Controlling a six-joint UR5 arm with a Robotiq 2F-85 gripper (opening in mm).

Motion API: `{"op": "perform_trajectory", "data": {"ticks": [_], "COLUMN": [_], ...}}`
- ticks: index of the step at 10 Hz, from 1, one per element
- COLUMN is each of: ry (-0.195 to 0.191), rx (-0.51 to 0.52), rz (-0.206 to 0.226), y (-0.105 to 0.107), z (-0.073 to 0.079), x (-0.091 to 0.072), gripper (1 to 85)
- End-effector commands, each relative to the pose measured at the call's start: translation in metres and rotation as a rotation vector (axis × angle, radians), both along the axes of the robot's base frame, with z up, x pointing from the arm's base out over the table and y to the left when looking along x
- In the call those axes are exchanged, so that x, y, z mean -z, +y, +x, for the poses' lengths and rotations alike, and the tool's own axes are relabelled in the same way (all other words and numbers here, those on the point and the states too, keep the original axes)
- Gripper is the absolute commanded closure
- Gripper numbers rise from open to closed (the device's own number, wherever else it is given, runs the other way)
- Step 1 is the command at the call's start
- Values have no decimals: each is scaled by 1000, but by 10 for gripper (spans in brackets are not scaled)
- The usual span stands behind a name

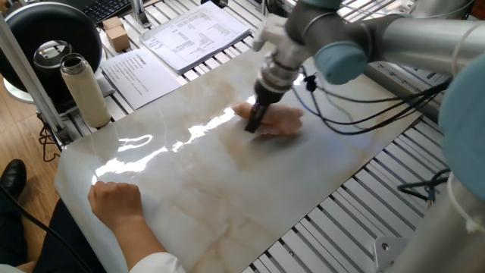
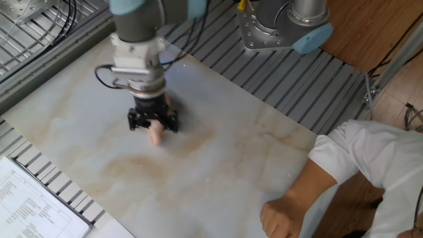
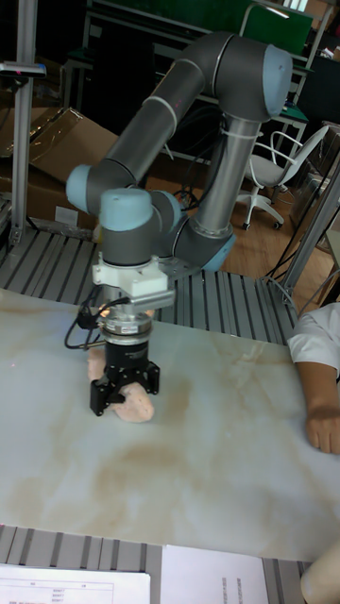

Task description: Clean the table with a cloth

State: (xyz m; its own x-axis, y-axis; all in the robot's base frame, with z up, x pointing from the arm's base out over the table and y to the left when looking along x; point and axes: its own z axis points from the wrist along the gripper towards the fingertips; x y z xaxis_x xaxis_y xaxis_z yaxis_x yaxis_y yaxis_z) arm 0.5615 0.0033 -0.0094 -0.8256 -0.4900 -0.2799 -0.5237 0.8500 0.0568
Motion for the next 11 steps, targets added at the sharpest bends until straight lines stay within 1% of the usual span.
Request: {"op": "perform_trajectory", "data": {"ticks": [1,2,3,4,5,6,7,8,9,10,11], "ry": [15,16,21,28,13,-11,-26,-45,-54,-60,-64], "rx": [92,126,150,161,118,49,-23,-120,-225,-314,-344], "rz": [13,18,11,-24,-60,-77,-86,-128,-159,-200,-217], "y": [48,67,80,84,76,56,32,-3,-36,-68,-85], "z": [9,12,15,17,22,29,34,41,48,50,46], "x": [-10,-13,-17,-21,-21,-16,-11,-6,-4,-6,-10], "gripper": [843,843,843,843,843,843,843,843,843,843,843]}}
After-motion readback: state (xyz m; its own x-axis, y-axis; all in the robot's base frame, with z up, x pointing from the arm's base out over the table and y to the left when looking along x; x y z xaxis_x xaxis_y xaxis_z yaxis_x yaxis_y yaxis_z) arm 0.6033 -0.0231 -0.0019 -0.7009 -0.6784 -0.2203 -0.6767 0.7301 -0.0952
